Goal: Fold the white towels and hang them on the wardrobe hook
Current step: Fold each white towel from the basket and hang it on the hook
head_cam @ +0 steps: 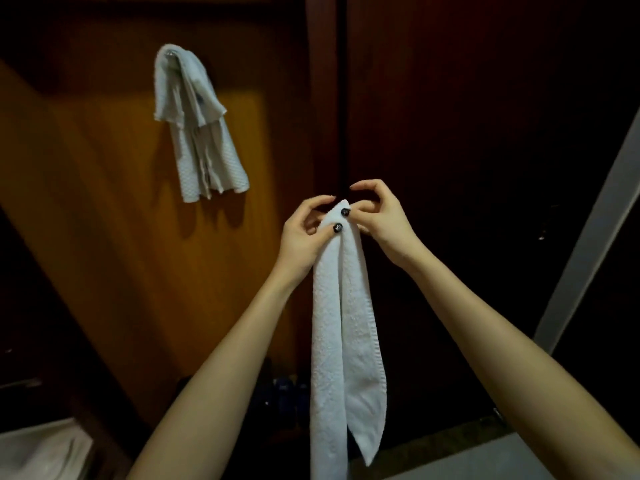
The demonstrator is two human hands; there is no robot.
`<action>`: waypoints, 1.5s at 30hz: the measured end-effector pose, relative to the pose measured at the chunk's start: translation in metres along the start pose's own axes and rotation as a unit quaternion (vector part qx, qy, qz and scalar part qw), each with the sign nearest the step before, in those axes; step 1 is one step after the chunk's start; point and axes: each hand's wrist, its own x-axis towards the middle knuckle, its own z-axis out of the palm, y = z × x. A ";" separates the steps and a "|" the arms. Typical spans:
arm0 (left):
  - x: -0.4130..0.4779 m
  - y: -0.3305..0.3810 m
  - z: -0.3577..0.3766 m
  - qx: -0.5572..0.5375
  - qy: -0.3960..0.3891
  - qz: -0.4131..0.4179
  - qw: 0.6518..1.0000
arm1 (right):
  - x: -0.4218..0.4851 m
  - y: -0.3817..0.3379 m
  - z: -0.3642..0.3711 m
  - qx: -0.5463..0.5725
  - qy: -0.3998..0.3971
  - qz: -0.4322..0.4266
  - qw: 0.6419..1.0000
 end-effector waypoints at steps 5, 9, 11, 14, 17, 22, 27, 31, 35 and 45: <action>-0.007 0.002 -0.057 0.035 0.029 0.015 0.999 | -0.011 0.023 0.057 0.029 0.004 0.003 1.000; -0.002 -0.003 -0.094 0.102 0.032 -0.003 0.994 | -0.022 0.058 0.089 -0.025 -0.055 0.023 0.998; 0.004 -0.005 -0.106 0.117 0.053 -0.004 0.992 | -0.025 0.076 0.101 -0.052 -0.069 0.010 0.996; 0.019 -0.004 -0.124 0.105 0.108 -0.003 0.989 | -0.023 0.094 0.113 -0.098 -0.101 -0.026 0.990; 0.033 0.003 -0.147 0.110 0.154 -0.002 0.982 | -0.016 0.110 0.119 -0.118 -0.131 0.005 0.984; 0.059 0.016 -0.177 0.125 0.196 0.011 0.973 | 0.003 0.135 0.130 -0.186 -0.190 0.039 0.963; 0.072 0.020 -0.204 0.129 0.220 0.021 0.967 | 0.017 0.163 0.128 -0.248 -0.099 0.068 0.961; 0.070 0.008 -0.231 0.152 0.245 0.014 0.957 | 0.032 0.166 0.116 -0.270 -0.016 0.077 0.960; 0.056 -0.014 -0.253 0.151 0.274 -0.008 0.950 | 0.047 0.165 0.095 -0.320 0.028 0.083 0.944; 0.018 -0.072 -0.248 0.233 0.199 -0.114 0.945 | 0.060 0.124 0.086 -0.124 0.014 0.141 0.982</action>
